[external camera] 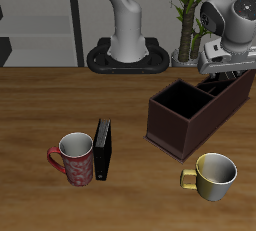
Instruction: Place the yellow book into the left desk caddy's left compartment
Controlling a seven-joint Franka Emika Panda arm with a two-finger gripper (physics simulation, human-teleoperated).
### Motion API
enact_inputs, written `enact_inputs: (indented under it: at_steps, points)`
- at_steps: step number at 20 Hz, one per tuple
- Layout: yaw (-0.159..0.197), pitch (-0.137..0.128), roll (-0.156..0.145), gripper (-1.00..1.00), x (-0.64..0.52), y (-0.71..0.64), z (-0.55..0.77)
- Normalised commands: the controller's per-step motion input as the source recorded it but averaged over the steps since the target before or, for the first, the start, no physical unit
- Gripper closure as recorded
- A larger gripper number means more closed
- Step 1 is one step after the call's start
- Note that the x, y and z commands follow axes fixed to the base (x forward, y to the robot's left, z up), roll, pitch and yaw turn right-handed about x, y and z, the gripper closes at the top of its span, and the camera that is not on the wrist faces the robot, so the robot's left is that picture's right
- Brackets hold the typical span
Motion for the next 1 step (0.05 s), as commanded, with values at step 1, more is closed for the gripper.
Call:
enact_inputs:
  at_steps: [1]
  points:
    - [-0.027,0.029,0.043,-1.0,0.02,-0.19,0.07]
